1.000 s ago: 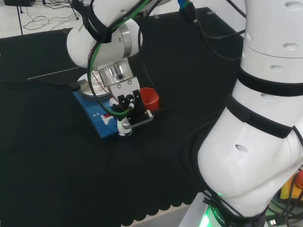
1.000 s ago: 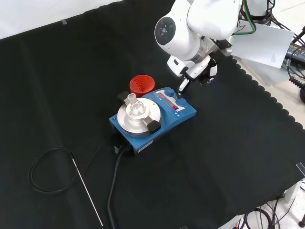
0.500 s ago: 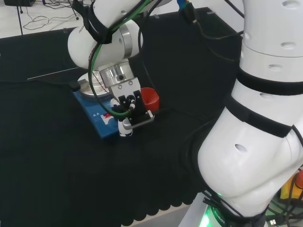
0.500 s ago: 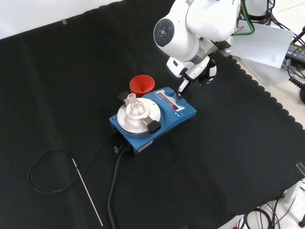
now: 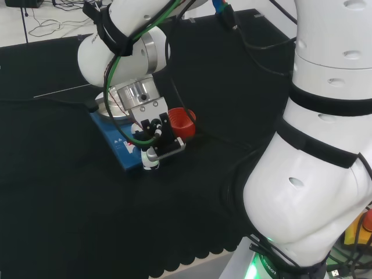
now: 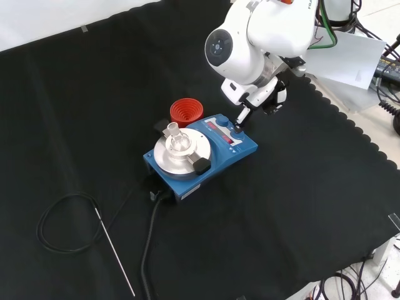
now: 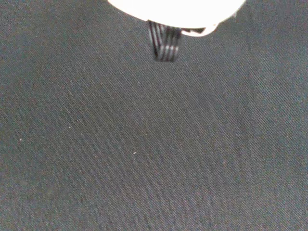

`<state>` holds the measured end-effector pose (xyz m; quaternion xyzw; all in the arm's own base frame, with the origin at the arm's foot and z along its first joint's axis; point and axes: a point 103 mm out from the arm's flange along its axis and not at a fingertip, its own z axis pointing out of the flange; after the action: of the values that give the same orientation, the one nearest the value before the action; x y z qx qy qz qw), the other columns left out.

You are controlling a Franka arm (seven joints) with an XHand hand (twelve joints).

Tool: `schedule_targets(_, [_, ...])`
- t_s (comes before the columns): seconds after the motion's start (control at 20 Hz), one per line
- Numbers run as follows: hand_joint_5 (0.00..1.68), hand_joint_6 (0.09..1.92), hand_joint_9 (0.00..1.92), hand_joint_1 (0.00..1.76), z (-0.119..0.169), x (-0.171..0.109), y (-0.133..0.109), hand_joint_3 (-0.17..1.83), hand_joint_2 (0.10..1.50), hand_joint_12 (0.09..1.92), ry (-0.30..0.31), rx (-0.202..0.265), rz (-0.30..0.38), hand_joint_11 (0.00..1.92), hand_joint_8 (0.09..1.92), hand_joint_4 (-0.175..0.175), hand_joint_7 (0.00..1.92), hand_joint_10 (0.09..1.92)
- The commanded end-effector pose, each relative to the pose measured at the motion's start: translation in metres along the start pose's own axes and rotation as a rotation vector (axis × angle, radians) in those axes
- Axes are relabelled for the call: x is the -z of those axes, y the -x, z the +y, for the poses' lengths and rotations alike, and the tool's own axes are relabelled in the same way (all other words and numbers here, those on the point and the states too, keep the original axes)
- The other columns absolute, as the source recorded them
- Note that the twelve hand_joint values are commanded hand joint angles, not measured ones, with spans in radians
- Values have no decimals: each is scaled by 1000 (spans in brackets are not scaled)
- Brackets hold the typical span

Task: Turn on the heater.

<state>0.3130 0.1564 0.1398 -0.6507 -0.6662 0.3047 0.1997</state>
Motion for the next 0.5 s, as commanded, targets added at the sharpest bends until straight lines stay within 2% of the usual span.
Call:
schedule_targets(0.05, [298, 448, 1690, 1398, 3, -3, 3, 1039, 657, 1394, -11, 4, 0, 1446, 1528, -29, 1544, 1465])
schedule_targets(0.3, [298, 456, 1690, 1398, 5, -6, -3, 1042, 655, 1395, -24, 6, 2, 1445, 1528, -29, 1545, 1465])
schedule_targets(0.5, [301, 462, 1690, 1397, 4, -2, -4, 1044, 655, 1396, -11, 11, 9, 1445, 1528, -29, 1546, 1465])
